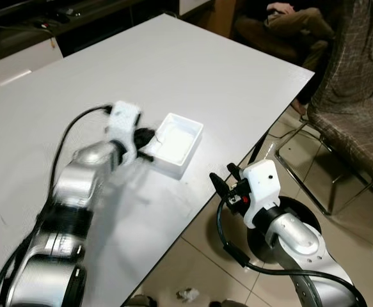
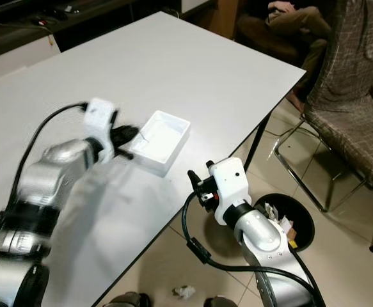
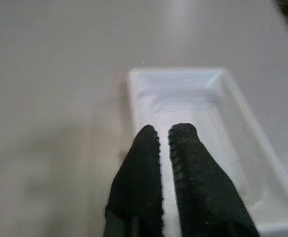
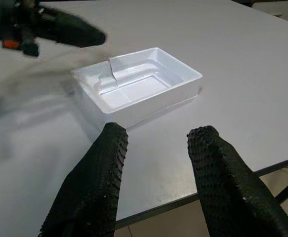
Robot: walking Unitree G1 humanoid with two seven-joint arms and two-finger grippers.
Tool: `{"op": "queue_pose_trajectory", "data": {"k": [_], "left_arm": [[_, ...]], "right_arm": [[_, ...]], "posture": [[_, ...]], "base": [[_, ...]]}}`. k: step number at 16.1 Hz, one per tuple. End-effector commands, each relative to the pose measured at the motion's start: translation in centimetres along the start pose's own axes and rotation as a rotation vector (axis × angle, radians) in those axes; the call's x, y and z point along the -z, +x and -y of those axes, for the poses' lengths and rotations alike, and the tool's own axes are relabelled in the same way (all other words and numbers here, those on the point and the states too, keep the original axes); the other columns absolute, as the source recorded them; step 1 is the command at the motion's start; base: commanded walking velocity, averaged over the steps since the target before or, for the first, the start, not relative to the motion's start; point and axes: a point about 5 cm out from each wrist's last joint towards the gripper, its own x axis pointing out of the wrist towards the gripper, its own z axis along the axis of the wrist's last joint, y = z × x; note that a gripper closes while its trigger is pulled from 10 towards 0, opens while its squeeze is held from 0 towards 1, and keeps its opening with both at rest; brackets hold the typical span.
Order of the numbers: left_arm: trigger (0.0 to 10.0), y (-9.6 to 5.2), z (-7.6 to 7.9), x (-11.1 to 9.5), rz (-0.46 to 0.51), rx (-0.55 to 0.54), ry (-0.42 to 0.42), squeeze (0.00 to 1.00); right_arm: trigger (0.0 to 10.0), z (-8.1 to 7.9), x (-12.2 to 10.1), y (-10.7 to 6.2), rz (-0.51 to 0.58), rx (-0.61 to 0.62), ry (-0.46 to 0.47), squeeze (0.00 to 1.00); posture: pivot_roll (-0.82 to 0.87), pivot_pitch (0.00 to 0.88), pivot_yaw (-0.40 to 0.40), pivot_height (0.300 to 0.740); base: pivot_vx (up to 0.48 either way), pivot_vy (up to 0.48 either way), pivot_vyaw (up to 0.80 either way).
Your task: Picking trash to rubbish bin
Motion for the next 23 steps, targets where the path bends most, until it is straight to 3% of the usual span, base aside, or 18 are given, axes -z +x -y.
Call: {"op": "queue_pose_trajectory", "data": {"k": [1,5,11,14,15,18,19,23], "left_arm": [[10.0,0.4,0.1,-0.3,-0.015,0.031,0.042,1.0],[10.0,1.1,-1.3,-1.0,-0.053,0.021,0.033,1.0],[10.0,1.8,-1.9,0.7,-0.132,0.002,-0.016,1.0],[10.0,2.0,-2.4,1.5,-0.163,-0.076,0.036,1.0],[10.0,2.1,-2.4,1.9,-0.187,-0.086,0.054,0.0],[10.0,2.2,-2.3,2.5,-0.218,-0.081,0.061,0.0],[0.0,2.2,-2.2,2.5,-0.21,-0.067,0.033,0.0],[0.0,2.3,-2.1,2.6,-0.206,-0.032,0.018,0.0]], "right_arm": [[10.0,0.3,-0.1,0.0,0.005,0.01,-0.001,0.0],[10.0,-0.7,-0.5,-0.4,0.009,-0.109,0.016,0.0],[10.0,-1.2,-0.7,-0.7,0.003,-0.185,0.002,0.0],[10.0,-1.5,-0.6,-0.8,-0.008,-0.201,-0.004,0.0],[10.0,-1.6,-0.5,-0.8,-0.012,-0.206,-0.004,0.0],[10.0,-1.7,-0.4,-0.8,-0.017,-0.212,-0.007,0.0],[10.0,-1.7,-0.4,-0.8,-0.019,-0.212,-0.008,0.0],[10.0,-1.6,-0.3,-0.7,-0.024,-0.208,-0.013,0.0]], "posture": [[-0.07,0.084,0.019,0.74],[-0.08,0.082,0.022,0.74],[-0.08,0.082,0.02,0.74],[-0.09,0.084,0.023,0.74],[-0.09,0.083,0.025,0.74],[-0.09,0.084,0.026,0.74],[-0.09,0.083,0.027,0.74],[-0.09,0.081,0.027,0.74]], "base": [[0.0,0.0,0.0],[0.0,0.0,0.0],[0.0,0.0,0.0],[0.0,0.0,0.0],[0.0,0.0,0.0],[0.0,0.0,0.0],[0.0,0.0,0.0],[0.0,0.0,0.0]]}}
